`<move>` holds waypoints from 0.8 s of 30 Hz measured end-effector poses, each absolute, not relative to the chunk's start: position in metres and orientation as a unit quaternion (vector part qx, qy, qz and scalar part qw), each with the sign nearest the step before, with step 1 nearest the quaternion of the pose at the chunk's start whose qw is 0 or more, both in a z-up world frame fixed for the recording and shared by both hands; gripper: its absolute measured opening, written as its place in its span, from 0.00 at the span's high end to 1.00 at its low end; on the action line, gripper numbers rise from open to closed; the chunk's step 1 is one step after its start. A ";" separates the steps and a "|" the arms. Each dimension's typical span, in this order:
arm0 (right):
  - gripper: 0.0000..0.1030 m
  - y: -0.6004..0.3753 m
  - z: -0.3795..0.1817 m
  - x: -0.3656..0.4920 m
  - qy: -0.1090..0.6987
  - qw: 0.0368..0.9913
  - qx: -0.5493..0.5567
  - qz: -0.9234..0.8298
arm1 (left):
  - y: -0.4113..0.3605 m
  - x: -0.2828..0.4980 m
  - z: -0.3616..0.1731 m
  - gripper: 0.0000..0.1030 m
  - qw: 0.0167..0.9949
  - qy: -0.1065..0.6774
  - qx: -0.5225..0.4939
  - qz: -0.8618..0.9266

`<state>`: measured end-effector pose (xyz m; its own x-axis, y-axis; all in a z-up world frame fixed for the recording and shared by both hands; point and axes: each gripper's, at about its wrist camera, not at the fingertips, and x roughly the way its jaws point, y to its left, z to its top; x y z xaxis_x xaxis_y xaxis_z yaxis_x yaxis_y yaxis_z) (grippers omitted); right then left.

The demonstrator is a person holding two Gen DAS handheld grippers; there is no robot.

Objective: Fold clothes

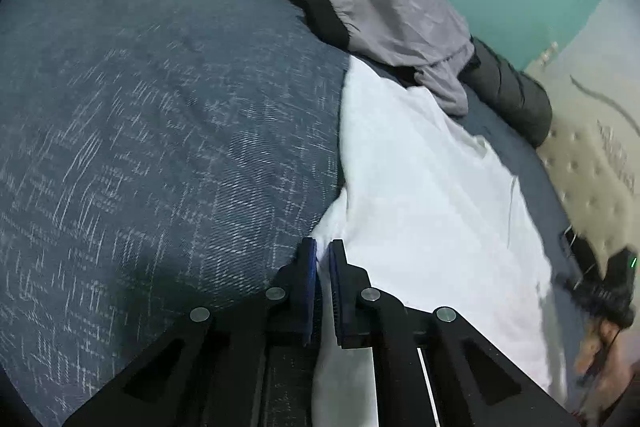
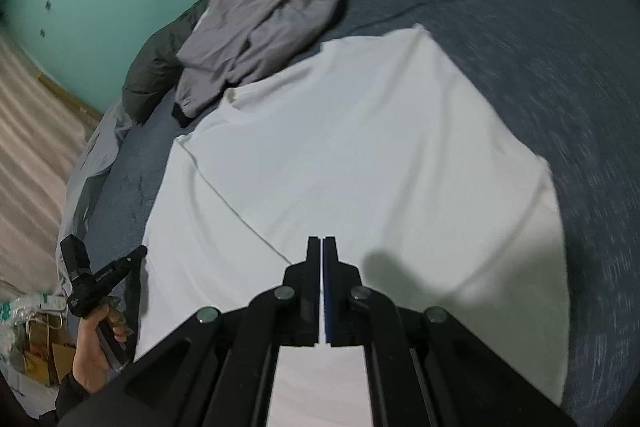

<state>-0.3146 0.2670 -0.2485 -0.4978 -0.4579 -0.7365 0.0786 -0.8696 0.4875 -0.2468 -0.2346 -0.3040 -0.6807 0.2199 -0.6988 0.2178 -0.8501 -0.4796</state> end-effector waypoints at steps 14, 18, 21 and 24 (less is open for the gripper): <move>0.78 0.242 -0.249 -0.329 -0.149 0.184 0.473 -0.849 | -0.239 -0.244 -0.299 0.94 -0.025 -0.267 -0.392 0.880; 0.67 0.218 -0.253 -0.347 -0.118 0.222 0.482 -0.839 | -0.239 -0.244 -0.300 0.94 -0.025 -0.266 -0.395 0.879; 0.67 0.194 -0.258 -0.362 -0.091 0.241 0.488 -0.834 | -0.239 -0.245 -0.301 0.94 -0.025 -0.266 -0.396 0.879; 0.67 0.170 -0.262 -0.378 -0.076 0.266 0.490 -0.827 | -0.239 -0.245 -0.302 0.94 -0.025 -0.266 -0.397 0.878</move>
<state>-0.3781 0.1700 -0.2619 -0.3793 -0.5134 -0.7698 0.3653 -0.8474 0.3852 -0.2452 -0.2385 -0.3022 -0.6842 0.1671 -0.7099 0.2553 -0.8569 -0.4478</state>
